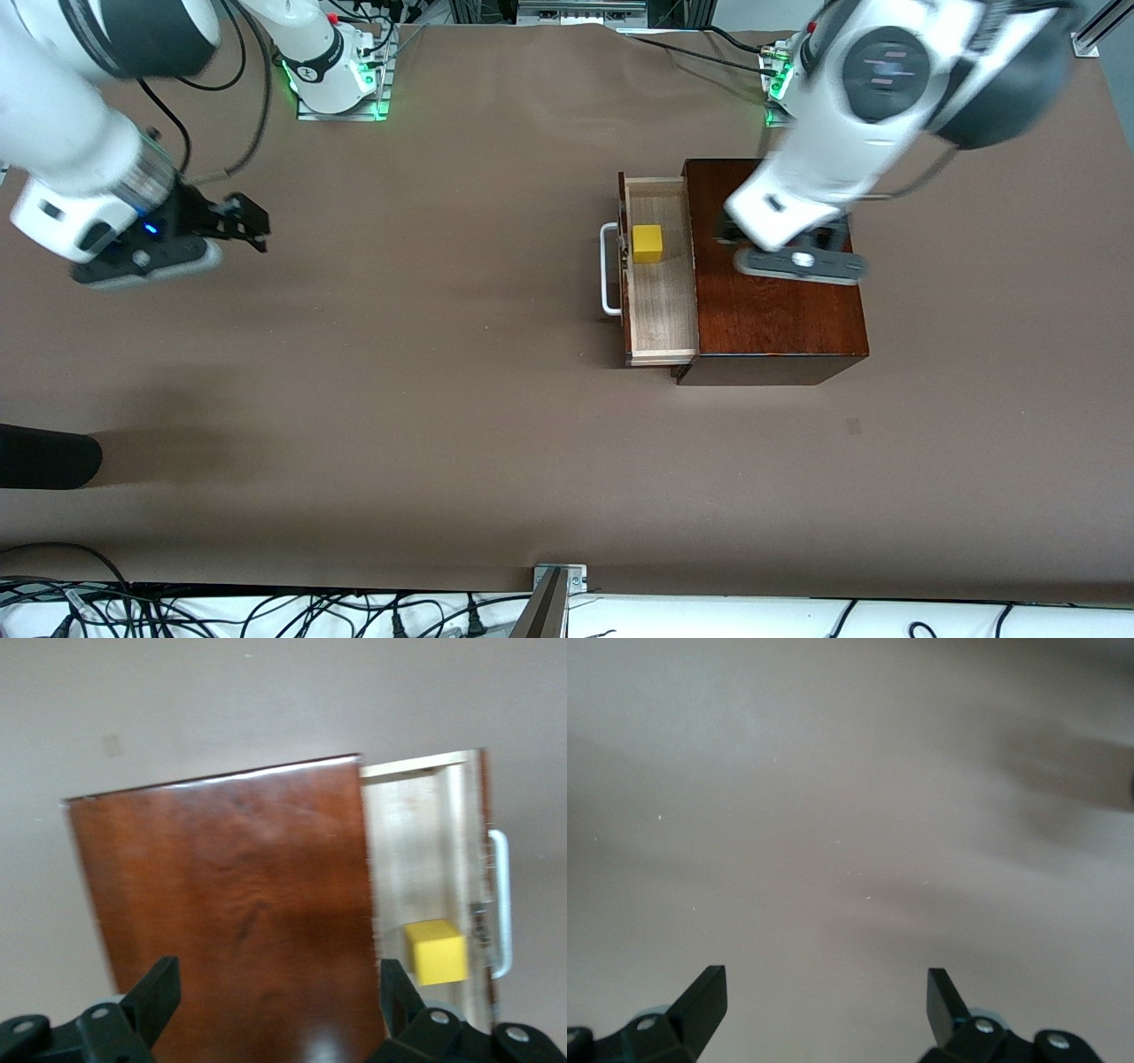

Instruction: Open drawer, take yellow block, close drawer

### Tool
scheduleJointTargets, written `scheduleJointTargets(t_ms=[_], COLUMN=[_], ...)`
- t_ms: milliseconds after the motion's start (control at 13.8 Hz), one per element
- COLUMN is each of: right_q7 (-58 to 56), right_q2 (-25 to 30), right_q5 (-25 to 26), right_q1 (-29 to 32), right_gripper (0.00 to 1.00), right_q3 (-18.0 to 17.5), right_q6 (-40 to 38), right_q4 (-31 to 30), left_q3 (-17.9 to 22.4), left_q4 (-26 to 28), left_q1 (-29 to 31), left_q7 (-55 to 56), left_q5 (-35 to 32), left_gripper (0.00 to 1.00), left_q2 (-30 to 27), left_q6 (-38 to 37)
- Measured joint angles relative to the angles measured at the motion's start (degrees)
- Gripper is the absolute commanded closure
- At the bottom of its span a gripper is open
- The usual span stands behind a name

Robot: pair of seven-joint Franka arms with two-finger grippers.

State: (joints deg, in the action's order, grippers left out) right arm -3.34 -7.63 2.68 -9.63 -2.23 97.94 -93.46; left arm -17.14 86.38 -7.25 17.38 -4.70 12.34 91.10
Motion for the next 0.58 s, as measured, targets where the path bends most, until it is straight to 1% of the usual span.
scheduleJointTargets(t_ms=[145, 291, 436, 581], right_q7=[-0.36, -4.12, -10.28, -13.96], right_q2=[-3.11, -4.03, -3.89, -3.93], right_q5=[-0.96, -2.69, -6.58, -8.74], right_q1=[-1.13, -4.29, -8.77, -14.85], right_gripper=[0.0, 0.0, 0.0, 0.0], right_q3=[-0.06, -0.26, -0.51, -0.72], right_q6=[0.85, 1.04, 1.05, 2.66], right_q4=[0.02, 0.2, 0.5, 0.64], left_q3=[0.1, 1.22, 4.43, 7.39], left_q4=[0.01, 0.05, 0.38, 2.05], left_q1=[5.08, 8.14, 8.41, 8.18], left_q7=[-5.59, -8.99, -9.85, -9.91], left_q5=[0.08, 0.12, 0.16, 0.2], left_gripper=[0.0, 0.0, 0.0, 0.0], left_q2=[-1.33, -2.57, -4.23, -7.18], left_q6=[-1.0, -1.11, -1.09, 0.22])
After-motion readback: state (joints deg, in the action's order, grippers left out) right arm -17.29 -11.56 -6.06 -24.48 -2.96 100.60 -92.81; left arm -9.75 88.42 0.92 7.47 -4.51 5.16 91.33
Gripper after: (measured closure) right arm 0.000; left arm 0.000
